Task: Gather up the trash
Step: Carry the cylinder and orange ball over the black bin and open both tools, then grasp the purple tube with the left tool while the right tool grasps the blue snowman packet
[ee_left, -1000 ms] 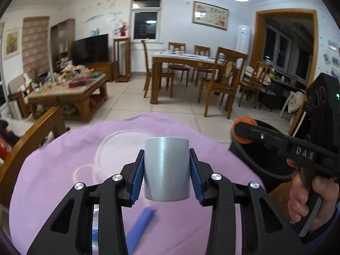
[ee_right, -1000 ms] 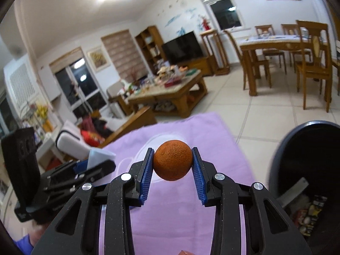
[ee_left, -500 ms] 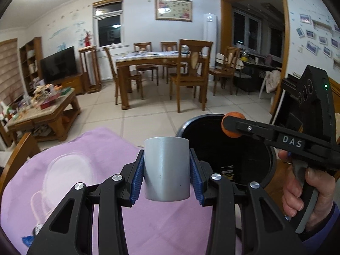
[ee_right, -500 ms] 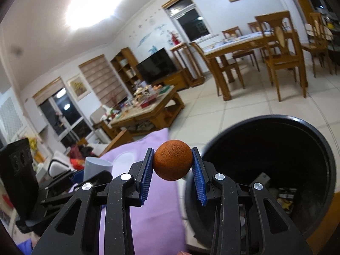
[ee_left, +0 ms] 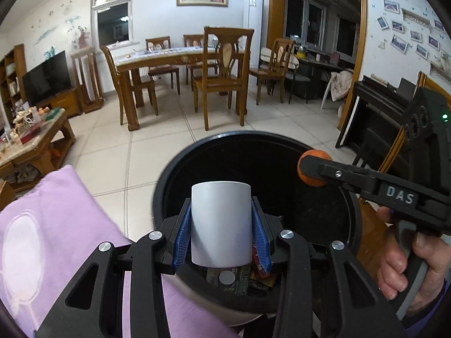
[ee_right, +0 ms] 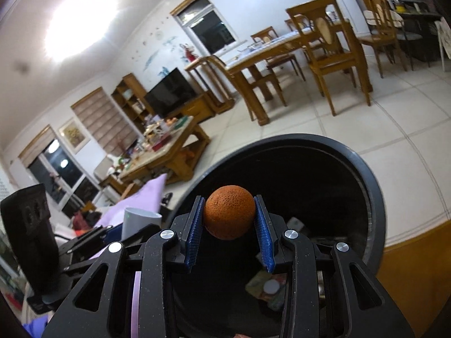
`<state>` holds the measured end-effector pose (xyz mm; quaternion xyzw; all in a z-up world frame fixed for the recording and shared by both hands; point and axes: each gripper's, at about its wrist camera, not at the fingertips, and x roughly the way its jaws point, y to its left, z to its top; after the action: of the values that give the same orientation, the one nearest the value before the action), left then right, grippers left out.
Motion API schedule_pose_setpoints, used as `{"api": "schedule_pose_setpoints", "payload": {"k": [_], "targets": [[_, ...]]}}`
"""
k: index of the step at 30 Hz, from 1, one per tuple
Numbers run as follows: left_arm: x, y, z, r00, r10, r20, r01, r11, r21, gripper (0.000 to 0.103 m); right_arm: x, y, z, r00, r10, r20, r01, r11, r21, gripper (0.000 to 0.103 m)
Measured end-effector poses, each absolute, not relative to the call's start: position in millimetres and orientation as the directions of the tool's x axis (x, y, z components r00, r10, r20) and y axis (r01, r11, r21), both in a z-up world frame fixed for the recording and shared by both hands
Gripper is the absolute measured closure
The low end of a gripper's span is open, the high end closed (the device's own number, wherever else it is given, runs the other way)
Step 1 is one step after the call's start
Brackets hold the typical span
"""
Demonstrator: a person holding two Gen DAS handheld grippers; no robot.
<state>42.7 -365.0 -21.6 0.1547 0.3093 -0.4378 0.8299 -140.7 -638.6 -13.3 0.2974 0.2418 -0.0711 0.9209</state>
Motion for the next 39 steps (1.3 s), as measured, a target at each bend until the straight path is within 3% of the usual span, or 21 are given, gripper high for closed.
{"api": "schedule_pose_setpoints", "payload": {"k": [24, 28, 39], "targets": [[43, -404, -37, 0.394, -0.601, -0.695, 0.844, 0.536, 0.015, 0.061, -125, -630, -35, 0.852, 0.010, -0.524, 0.307, 0.800, 0.516, 0.066], [41, -396, -33, 0.413, -0.609, -0.677, 0.837, 0.548, 0.017, 0.028, -126, -628, -33, 0.852, 0.004, -0.523, 0.312, 0.799, 0.514, 0.056], [35, -321, -5, 0.429, -0.636, -0.642, 0.813, 0.581, -0.032, 0.022, -103, -590, -13, 0.852, 0.030, -0.523, 0.263, 0.839, 0.476, 0.055]]}}
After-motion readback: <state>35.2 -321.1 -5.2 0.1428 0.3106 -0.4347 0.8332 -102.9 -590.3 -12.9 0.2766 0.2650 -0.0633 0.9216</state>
